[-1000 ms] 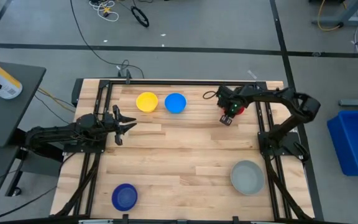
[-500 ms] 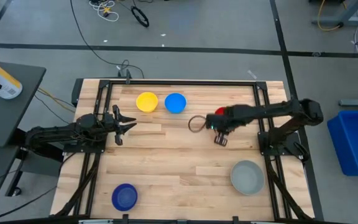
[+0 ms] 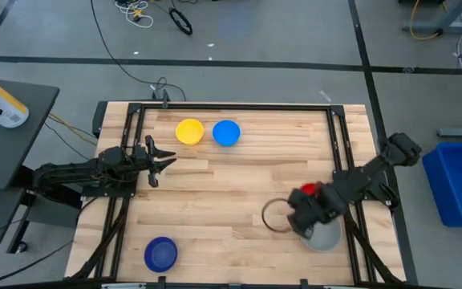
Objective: Nest bowls inside each other
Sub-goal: Stack the red bowl on top of the gray bowl
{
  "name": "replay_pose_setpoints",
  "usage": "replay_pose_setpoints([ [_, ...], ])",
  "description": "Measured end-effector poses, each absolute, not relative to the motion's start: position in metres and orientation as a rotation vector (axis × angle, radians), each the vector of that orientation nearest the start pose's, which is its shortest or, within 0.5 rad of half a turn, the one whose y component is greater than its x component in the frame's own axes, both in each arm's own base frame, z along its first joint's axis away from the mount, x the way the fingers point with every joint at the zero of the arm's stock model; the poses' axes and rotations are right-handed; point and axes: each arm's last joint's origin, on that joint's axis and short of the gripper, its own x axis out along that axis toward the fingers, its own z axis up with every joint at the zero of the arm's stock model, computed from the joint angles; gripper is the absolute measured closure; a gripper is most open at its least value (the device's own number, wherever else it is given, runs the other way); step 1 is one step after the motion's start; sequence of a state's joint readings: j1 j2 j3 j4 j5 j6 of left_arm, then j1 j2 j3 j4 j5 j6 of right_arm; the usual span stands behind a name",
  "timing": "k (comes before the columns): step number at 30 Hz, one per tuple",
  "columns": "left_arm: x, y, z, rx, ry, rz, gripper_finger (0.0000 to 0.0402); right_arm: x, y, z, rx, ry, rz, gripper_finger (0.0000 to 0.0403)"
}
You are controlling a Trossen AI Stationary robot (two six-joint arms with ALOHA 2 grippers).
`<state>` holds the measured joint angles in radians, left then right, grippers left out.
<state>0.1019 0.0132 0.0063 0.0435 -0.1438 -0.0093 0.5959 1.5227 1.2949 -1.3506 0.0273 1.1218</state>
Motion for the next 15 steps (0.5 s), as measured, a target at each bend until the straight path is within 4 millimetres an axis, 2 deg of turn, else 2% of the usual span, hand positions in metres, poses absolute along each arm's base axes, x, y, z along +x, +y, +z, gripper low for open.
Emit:
replay_pose_setpoints([
  [5, 0.097, 0.014, 0.169, 0.007, -0.039, 0.248, 0.0297, 0.204, 0.177, 0.262, 0.481, 1.630, -0.419, 0.0402],
  [8, 0.097, 0.014, 0.170, 0.007, -0.044, 0.249, 0.0297, 0.204, 0.192, 0.254, 0.524, 1.661, -0.377, 0.0403],
  [15, 0.097, 0.014, 0.170, 0.012, -0.044, 0.250, 0.0297, 0.214, 0.206, 0.239, 0.523, 1.660, -0.321, 0.0403],
])
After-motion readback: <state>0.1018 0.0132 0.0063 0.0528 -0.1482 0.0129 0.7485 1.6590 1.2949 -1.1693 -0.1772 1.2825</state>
